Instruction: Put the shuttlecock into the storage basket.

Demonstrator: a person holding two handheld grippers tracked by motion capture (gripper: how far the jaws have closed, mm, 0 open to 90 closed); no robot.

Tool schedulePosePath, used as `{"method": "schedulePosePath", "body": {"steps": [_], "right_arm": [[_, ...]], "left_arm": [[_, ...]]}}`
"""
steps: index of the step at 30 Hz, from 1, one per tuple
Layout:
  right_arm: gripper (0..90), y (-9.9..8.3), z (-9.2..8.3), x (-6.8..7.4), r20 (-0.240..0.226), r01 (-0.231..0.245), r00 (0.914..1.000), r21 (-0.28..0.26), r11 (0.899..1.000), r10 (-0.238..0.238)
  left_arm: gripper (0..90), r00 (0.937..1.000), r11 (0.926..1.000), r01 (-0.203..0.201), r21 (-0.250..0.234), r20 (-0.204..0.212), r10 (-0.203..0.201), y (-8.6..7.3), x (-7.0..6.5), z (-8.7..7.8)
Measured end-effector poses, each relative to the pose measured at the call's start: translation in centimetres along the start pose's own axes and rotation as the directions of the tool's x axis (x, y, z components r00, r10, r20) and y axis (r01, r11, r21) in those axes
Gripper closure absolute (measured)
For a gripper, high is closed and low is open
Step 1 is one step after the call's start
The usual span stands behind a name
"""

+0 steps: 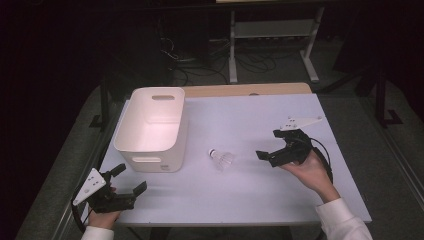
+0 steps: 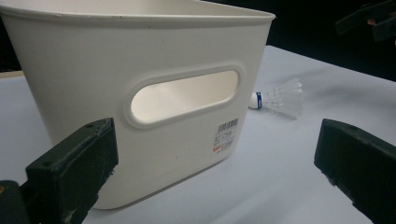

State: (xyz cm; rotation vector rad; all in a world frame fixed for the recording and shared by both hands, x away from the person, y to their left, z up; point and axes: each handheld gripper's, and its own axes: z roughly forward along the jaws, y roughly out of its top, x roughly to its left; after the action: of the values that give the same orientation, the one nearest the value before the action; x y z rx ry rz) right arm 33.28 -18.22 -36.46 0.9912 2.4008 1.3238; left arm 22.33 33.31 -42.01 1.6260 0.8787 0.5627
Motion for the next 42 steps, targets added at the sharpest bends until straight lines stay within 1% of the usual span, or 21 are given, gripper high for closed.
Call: {"method": "schedulePosePath", "body": {"steps": [2, 3, 7, 15, 16, 18, 19, 21, 22, 25, 27, 28, 31, 32, 33, 37, 38, 39, 40, 41, 42], "right_arm": [[0.0, 0.4, 0.3, 0.2, -0.008, -0.004, 1.0000, 0.005, 1.000, 0.004], [0.0, 0.8, 0.4, 0.3, -0.010, 0.005, 0.9999, 0.007, 1.000, -0.005], [0.0, 1.6, 0.9, 0.5, -0.015, 0.010, 0.9998, 0.019, 1.000, -0.010], [0.0, 2.6, 1.7, 0.5, -0.031, 0.024, 0.9993, 0.030, 0.999, -0.023], [0.0, 2.9, 2.0, 0.6, -0.041, 0.024, 0.9989, 0.037, 0.999, -0.023], [0.0, 3.1, 2.2, 0.6, -0.046, 0.022, 0.9987, 0.046, 0.999, -0.020], [0.0, 3.3, 2.3, 0.6, -0.051, 0.011, 0.9987, 0.054, 0.998, -0.009], [0.0, 3.3, 2.5, 0.5, -0.058, 0.019, 0.9982, 0.052, 0.998, -0.016], [0.0, 3.6, 2.8, 0.4, -0.069, 0.004, 0.9976, 0.063, 0.998, 0.000], [0.0, 3.9, 3.1, 0.3, -0.078, 0.002, 0.9970, 0.073, 0.997, 0.003], [0.0, 4.1, 3.4, 0.1, -0.081, 0.011, 0.9967, 0.077, 0.997, -0.005], [0.0, 4.4, 3.8, 0.1, -0.094, 0.002, 0.9955, 0.092, 0.996, 0.007], [0.0, 4.7, 4.3, 0.0, -0.107, 0.011, 0.9943, 0.095, 0.995, -0.001], [0.0, 4.8, 4.5, 0.1, -0.112, 0.003, 0.9936, 0.104, 0.995, 0.008], [0.0, 5.1, 5.0, -0.1, -0.128, 0.002, 0.9916, 0.124, 0.992, 0.015], [0.0, 5.4, 5.7, -0.3, -0.147, -0.004, 0.9887, 0.148, 0.989, 0.026], [0.0, 5.7, 6.3, -0.5, -0.162, -0.001, 0.9863, 0.163, 0.987, 0.028], [0.0, 5.8, 6.4, -0.5, -0.157, -0.006, 0.9870, 0.177, 0.984, 0.035], [0.0, 5.8, 6.4, -0.5, -0.157, -0.006, 0.9870, 0.177, 0.984, 0.035], [0.0, 5.9, 6.7, -0.6, -0.163, 0.009, 0.9863, 0.177, 0.984, 0.021], [0.0, 6.0, 6.9, -0.6, -0.159, 0.006, 0.9870, 0.189, 0.982, 0.025]], "left_arm": [[0.0, 1.0000, 1.0000, 0.001, -0.001, 0.000, -0.001, 0.0, 0.0, 0.0], [0.0, 1.0000, 1.0000, 0.002, 0.000, 0.001, -0.002, 0.0, 0.0, 0.0], [0.0, 1.0000, 1.0000, -0.001, 0.004, 0.004, 0.001, 0.0, 0.0, 0.0], [0.0, 1.0000, 1.0000, 0.004, 0.002, 0.004, -0.004, 0.0, 0.1, 0.0], [0.0, 1.0000, 1.0000, 0.002, 0.002, 0.005, -0.002, 0.0, 0.1, 0.0], [0.0, 1.0000, 1.0000, 0.003, 0.001, 0.005, -0.003, 0.0, 0.0, 0.0], [0.0, 1.0000, 1.0000, 0.000, 0.004, 0.005, 0.000, 0.0, 0.1, 0.0], [0.0, 1.0000, 1.0000, -0.001, 0.004, 0.004, 0.001, 0.0, 0.1, 0.0], [0.0, 1.0000, 1.0000, 0.003, 0.001, 0.004, -0.003, 0.0, 0.0, 0.0], [0.0, 1.0000, 1.0000, 0.004, 0.003, 0.004, -0.004, 0.0, 0.1, 0.0], [0.0, 1.0000, 1.0000, 0.006, 0.002, 0.004, -0.006, 0.0, 0.1, 0.0], [0.0, 1.0000, 1.0000, 0.002, 0.005, 0.004, -0.002, 0.0, 0.1, 0.0], [0.0, 1.0000, 1.0000, 0.002, 0.004, 0.004, -0.002, 0.0, 0.1, 0.0], [0.0, 1.0000, 1.0000, 0.002, 0.005, 0.004, -0.002, 0.0, 0.1, 0.0], [0.0, 1.0000, 1.0000, 0.005, 0.004, 0.004, -0.005, 0.0, 0.1, 0.0], [0.0, 0.9999, 1.0000, 0.009, 0.001, 0.005, -0.009, 0.0, 0.1, 0.0], [0.0, 0.9999, 0.9999, 0.010, 0.000, 0.005, -0.010, 0.0, 0.1, 0.0], [0.0, 1.0000, 1.0000, 0.008, 0.002, 0.006, -0.008, 0.0, 0.1, 0.0], [0.0, 0.9999, 0.9999, 0.010, 0.001, 0.006, -0.010, 0.0, 0.1, 0.1], [0.0, 0.9999, 1.0000, 0.008, 0.002, 0.007, -0.008, 0.0, 0.1, 0.0], [0.0, 0.9999, 0.9999, 0.012, 0.000, 0.008, -0.012, 0.0, 0.1, 0.1]]}}
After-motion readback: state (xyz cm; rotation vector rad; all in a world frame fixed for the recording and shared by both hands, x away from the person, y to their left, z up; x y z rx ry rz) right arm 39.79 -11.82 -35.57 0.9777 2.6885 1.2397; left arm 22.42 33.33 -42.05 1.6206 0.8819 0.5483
